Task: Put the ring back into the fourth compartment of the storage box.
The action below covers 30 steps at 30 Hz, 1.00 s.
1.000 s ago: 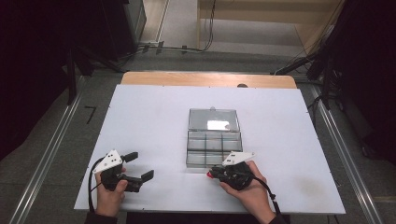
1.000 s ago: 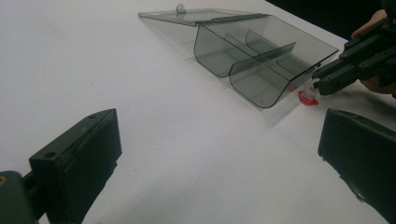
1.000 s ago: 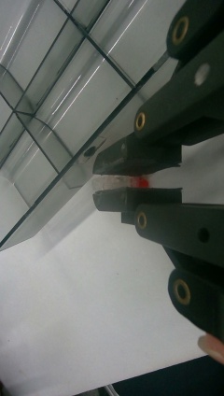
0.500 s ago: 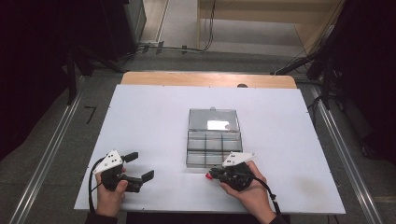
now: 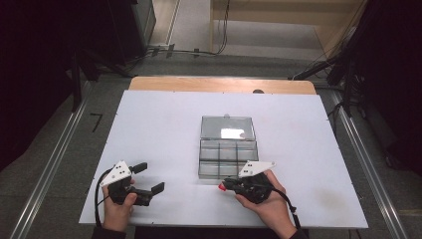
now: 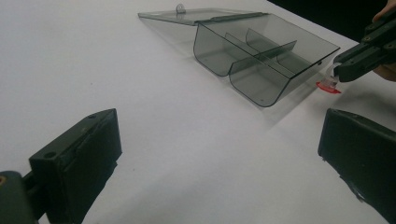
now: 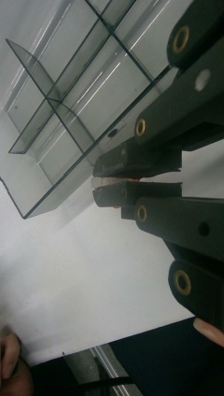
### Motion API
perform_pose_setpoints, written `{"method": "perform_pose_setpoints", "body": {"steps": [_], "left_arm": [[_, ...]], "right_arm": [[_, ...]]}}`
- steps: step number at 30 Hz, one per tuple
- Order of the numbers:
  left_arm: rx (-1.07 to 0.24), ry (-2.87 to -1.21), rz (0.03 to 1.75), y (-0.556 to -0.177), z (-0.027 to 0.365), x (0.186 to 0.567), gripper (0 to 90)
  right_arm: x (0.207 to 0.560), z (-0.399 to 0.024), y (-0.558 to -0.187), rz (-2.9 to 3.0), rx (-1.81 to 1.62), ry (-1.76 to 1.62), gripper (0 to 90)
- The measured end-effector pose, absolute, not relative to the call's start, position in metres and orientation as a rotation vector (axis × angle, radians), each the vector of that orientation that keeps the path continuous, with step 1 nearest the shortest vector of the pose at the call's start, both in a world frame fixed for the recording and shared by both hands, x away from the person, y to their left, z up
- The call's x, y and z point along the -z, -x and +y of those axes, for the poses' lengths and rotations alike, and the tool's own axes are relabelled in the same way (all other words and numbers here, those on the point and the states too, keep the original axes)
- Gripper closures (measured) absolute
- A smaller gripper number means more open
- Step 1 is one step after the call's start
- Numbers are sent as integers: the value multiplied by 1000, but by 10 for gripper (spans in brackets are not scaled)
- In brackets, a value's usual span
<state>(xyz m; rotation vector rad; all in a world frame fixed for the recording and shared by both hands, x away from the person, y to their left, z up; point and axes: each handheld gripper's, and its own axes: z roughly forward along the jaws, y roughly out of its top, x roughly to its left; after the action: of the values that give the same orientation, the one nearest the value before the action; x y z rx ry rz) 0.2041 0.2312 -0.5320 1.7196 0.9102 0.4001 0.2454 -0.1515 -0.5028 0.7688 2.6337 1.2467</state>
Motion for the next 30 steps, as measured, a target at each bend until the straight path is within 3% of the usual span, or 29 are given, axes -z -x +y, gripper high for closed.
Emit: {"method": "perform_pose_setpoints", "body": {"steps": [30], "left_arm": [[-400,-1721,912,-204,231,532,0]], "right_arm": [[469,-151,-254,2604,-1292,-738,831]]}}
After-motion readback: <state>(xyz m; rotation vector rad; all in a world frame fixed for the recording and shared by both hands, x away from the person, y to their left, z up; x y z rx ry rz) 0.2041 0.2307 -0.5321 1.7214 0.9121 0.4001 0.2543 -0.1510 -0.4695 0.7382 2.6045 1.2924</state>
